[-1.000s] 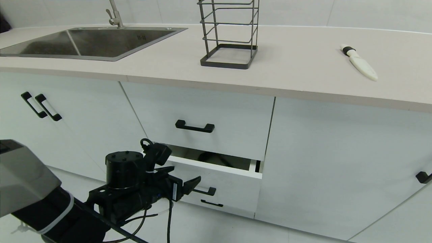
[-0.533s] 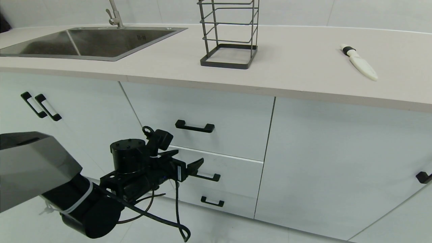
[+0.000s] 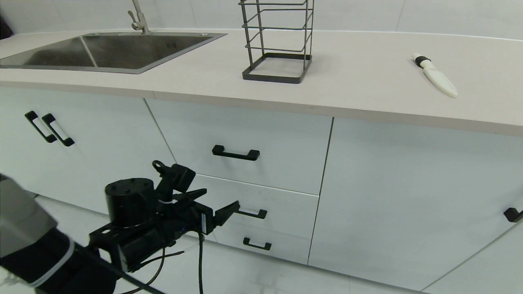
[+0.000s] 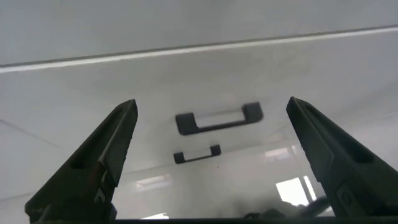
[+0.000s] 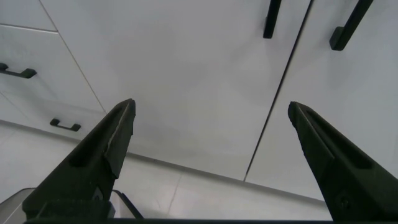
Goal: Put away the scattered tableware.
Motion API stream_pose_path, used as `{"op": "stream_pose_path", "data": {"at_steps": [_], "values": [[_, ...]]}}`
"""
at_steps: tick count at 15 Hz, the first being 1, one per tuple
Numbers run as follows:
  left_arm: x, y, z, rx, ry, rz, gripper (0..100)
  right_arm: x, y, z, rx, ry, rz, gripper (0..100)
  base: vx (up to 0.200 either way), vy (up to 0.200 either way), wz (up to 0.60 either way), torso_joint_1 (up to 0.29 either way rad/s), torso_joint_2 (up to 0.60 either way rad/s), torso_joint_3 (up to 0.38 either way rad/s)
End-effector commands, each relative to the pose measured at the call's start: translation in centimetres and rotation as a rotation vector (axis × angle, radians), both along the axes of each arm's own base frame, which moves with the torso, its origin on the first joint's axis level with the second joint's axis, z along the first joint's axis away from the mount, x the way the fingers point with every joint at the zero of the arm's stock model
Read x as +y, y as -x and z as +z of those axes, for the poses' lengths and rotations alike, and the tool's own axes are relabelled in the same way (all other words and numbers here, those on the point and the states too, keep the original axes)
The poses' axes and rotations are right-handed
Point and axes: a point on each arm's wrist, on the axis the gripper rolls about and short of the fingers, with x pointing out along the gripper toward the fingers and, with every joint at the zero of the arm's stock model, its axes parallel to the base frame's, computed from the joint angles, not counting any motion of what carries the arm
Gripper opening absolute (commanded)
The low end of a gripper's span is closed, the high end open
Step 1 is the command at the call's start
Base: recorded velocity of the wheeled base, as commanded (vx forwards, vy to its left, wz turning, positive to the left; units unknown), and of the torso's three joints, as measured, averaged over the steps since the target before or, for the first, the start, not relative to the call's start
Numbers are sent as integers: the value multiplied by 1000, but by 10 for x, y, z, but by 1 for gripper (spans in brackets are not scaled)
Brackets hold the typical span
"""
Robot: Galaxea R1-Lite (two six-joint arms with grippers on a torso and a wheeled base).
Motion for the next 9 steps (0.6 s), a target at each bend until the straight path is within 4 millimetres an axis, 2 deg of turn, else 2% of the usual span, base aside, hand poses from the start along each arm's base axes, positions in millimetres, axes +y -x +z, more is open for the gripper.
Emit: {"op": "stream_pose_path", "data": {"at_steps": [1,3,4,6,7,9], "values": [[23,71,44,-140,54,-6,100,0,0,0,0,0,-1,100,0,0,0,0,0,0],[46,115,61,-250,83,33,100,0,0,0,0,-4,-4,100,0,0,0,0,0,0],[54,135,63,-282,90,48,100,0,0,0,0,-4,-5,100,0,0,-600,-2,2,2],[66,164,61,-321,98,84,100,0,0,0,0,-3,-2,100,0,0,-600,2,2,2],[75,191,59,-329,98,117,100,0,0,0,0,-3,-1,100,0,0,-600,-2,-2,2],[84,226,41,-279,78,121,100,0,0,0,0,-3,1,100,0,0,-600,0,0,2]]}}
